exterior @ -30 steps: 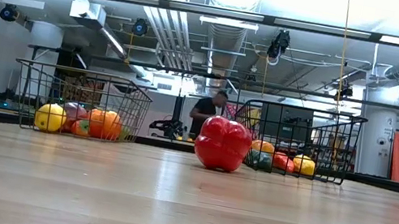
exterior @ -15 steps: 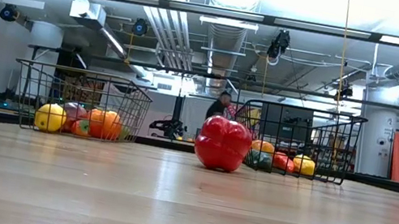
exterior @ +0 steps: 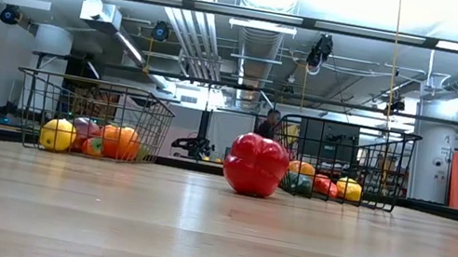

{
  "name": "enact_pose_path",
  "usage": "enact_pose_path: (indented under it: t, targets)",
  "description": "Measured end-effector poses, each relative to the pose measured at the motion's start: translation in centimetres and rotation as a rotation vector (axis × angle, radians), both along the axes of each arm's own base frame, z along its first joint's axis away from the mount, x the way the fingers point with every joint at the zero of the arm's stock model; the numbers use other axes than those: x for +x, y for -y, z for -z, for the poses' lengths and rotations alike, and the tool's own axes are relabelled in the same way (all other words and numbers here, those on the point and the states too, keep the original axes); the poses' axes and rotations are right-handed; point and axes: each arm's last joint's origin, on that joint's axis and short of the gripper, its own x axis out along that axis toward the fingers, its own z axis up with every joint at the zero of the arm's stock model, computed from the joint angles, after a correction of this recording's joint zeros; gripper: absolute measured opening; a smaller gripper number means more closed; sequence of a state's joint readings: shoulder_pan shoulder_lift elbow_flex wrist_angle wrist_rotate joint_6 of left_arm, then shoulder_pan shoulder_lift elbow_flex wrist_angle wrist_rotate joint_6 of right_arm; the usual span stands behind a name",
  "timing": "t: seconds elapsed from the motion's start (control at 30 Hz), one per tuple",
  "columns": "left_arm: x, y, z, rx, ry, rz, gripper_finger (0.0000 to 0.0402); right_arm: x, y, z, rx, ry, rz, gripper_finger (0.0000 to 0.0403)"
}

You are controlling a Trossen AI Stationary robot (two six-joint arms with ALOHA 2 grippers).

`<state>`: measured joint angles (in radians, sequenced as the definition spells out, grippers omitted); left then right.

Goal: Sort produce into baskets
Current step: Put the red tomato into the left yellow wire basket

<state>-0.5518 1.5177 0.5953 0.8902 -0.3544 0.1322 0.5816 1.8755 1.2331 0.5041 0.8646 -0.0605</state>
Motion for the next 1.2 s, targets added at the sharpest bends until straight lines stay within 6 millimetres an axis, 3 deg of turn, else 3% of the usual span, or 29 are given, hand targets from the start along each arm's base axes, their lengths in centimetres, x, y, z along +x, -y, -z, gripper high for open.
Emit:
enact_pose_path:
  t: [0.27,0.63,1.2]
  targets:
    - [0.0,0.0,0.0,-0.002,-0.001,0.000,0.0248,0.0,0.0,0.0,0.011,0.004,0.003,0.0306]
    - [0.1,-0.1,0.0,-0.006,-0.002,-0.015,0.0244,0.2,0.2,-0.2,0.051,0.026,0.035,0.0358]
    - [-0.5,-0.7,-0.8,0.051,-0.021,-0.129,0.0243,-0.3,0.4,-1.4,-0.008,0.025,0.068,0.0361]
